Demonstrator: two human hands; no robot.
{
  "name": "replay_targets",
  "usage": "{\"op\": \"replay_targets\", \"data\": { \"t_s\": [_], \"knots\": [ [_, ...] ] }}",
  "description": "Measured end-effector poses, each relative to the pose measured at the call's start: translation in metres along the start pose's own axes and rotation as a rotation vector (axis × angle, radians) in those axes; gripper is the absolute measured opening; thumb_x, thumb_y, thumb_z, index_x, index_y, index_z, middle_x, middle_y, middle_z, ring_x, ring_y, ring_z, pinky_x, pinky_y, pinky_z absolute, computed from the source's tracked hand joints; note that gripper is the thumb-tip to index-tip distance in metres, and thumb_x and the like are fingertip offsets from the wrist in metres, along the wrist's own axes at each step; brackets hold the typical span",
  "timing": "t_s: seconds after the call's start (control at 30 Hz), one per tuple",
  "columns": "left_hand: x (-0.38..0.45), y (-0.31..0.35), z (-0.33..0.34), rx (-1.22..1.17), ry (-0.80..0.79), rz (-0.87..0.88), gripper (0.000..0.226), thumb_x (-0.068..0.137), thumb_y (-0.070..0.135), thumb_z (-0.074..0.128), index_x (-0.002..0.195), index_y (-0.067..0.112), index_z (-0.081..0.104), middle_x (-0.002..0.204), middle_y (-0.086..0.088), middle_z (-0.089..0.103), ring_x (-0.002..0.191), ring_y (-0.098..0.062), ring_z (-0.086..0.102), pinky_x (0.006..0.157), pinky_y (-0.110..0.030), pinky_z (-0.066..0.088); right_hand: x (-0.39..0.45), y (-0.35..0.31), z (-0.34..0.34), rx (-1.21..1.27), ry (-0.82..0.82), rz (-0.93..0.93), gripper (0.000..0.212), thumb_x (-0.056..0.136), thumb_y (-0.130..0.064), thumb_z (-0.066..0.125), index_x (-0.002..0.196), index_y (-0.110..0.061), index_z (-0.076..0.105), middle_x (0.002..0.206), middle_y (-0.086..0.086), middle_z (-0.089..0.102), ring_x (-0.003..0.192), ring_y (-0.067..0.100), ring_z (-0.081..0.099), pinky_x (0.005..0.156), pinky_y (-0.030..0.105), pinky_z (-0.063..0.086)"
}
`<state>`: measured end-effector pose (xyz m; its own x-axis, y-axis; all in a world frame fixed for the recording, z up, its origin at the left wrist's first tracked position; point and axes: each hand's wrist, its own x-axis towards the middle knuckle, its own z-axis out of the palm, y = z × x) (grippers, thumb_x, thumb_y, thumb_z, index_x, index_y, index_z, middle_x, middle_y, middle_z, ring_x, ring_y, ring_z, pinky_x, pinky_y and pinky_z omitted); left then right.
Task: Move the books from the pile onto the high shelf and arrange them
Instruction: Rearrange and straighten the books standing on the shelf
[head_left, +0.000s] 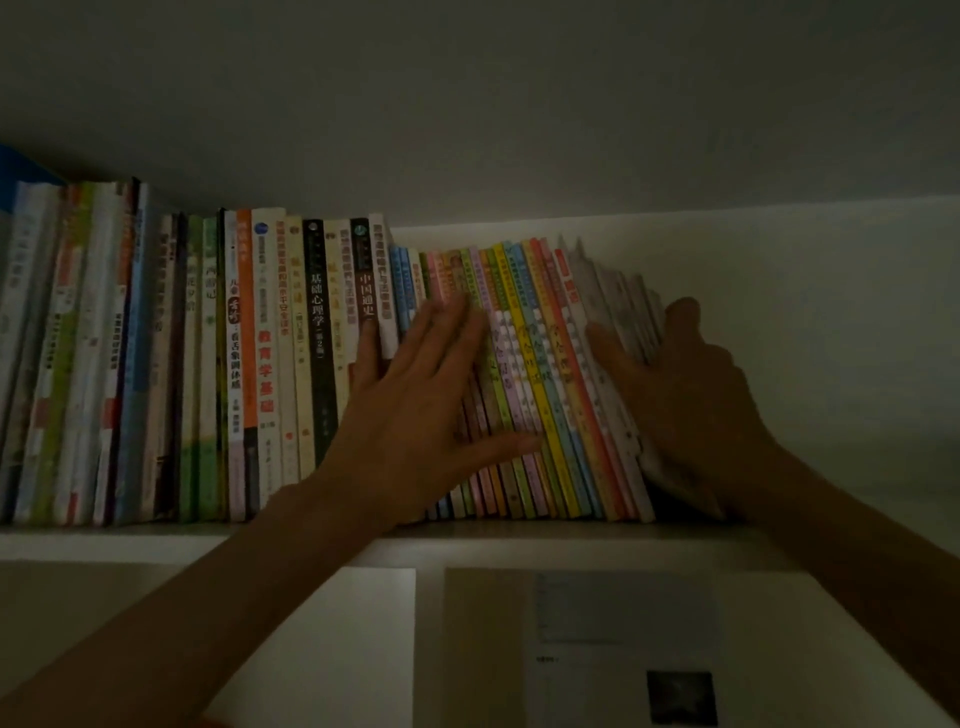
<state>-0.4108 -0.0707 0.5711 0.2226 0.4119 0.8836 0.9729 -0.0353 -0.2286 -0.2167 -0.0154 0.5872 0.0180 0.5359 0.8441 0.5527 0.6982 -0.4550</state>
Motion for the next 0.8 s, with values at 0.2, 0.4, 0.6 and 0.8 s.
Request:
{"op": "replay_targets", "data": {
  "t_s": [0.2,0.4,0.6,0.8],
  "knots": [
    [0.023,0.026,0.012,-0.020,-0.111,0.048,0.133,0.045,0.095,0.032,0.140,0.026,-0.031,0.146,-0.007,-0.039,0.136,-0.028,-0.033,0.104,-0.040,-0.019,0.003,0.040,-0.051,0.233,-0.722,0.174,0.089,0.057,-0.074,0.066,0.132,-0.049,0.027,0.127,-0.011,0.053,0.113,0.014,0.055,0.098,0.048,0.045],
    [0.020,0.022,0.029,0.145,-0.027,0.135,0.121,0.050,0.094,0.009,0.142,0.023,-0.027,0.151,-0.018,-0.023,0.135,-0.041,-0.022,0.100,-0.051,-0.006,-0.002,0.054,-0.032,0.331,-0.772,0.046,0.072,0.062,-0.045,0.064,0.124,-0.051,0.027,0.112,-0.026,0.050,0.093,-0.009,0.055,0.069,0.009,0.052],
    [0.024,0.021,0.030,0.129,-0.097,0.102,0.124,0.042,0.093,0.009,0.133,0.025,-0.041,0.144,-0.010,-0.043,0.130,-0.035,-0.039,0.095,-0.040,-0.027,0.015,0.057,-0.021,0.358,-0.720,-0.015,0.099,0.065,-0.028,0.079,0.142,-0.037,0.019,0.128,-0.014,0.050,0.109,0.000,0.054,0.080,0.017,0.053],
    [0.011,0.023,0.016,0.146,-0.181,0.074,0.112,0.045,0.090,0.004,0.127,0.034,-0.047,0.140,-0.007,-0.048,0.130,-0.031,-0.041,0.096,-0.037,-0.028,0.016,0.051,-0.033,0.114,-0.736,-0.051,0.116,0.053,-0.069,0.072,0.145,-0.036,0.009,0.149,-0.007,0.029,0.122,0.007,0.045,0.098,0.030,0.043]
  ]
}}
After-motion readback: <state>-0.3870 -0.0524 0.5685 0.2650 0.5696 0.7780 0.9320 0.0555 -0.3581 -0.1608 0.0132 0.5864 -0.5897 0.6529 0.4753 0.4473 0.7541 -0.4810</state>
